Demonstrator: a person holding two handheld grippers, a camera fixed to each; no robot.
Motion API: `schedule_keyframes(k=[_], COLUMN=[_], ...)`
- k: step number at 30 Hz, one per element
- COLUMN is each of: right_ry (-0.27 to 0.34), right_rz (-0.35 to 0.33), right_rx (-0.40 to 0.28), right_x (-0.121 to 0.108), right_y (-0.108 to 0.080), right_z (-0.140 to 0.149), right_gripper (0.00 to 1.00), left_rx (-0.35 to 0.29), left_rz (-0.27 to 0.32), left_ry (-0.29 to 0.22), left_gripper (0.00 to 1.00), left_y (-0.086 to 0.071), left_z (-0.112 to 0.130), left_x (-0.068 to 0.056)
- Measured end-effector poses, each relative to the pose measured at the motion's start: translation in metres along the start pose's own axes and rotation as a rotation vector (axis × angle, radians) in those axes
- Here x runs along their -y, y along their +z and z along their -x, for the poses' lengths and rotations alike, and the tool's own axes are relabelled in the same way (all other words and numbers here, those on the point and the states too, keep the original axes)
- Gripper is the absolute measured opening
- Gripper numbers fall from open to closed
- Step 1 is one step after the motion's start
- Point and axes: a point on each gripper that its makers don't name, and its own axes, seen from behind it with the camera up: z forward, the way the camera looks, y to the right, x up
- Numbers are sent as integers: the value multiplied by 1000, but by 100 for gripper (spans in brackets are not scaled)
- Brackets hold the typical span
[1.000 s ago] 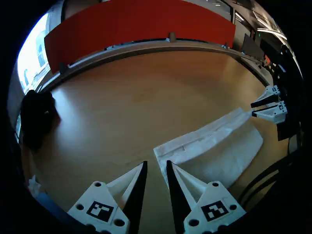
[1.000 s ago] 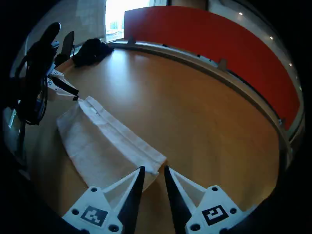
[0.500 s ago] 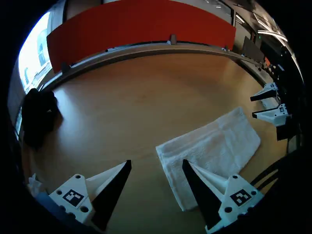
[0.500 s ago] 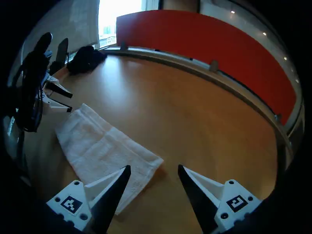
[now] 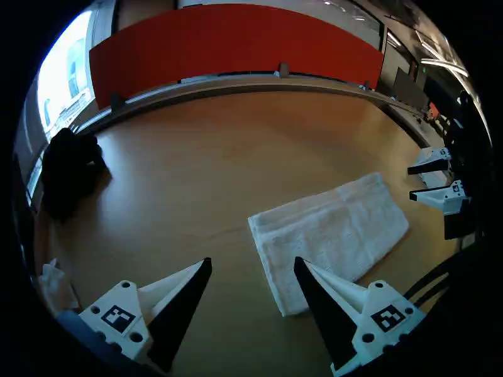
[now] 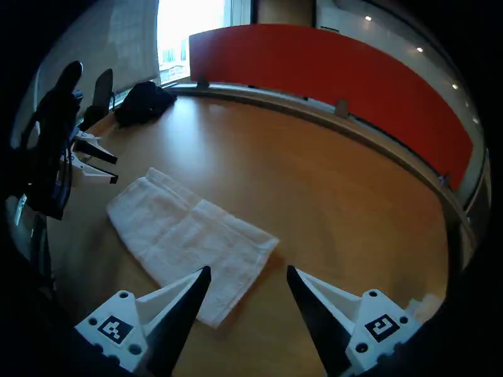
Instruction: Fold towel
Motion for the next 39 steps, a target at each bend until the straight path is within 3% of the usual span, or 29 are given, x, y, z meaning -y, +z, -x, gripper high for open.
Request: schedule_keyframes(k=[8,15,39], right_ry=[11,12,-70], right_rz=[11,23,-20], right_rx=[-4,-5,15], right_x=[9,10,21], right_y=[-22,-32,-24], right_z=[14,21,24], right_gripper=[94,94,94], left_rx=[-11,-15,-97], left_rz=[-15,-24,-133], left_ry=[-4,-24,-89], left_gripper=[97,97,97], left_y=[-24,-35,-86], left_z=[17,26,55], left_x=[-4,-4,11])
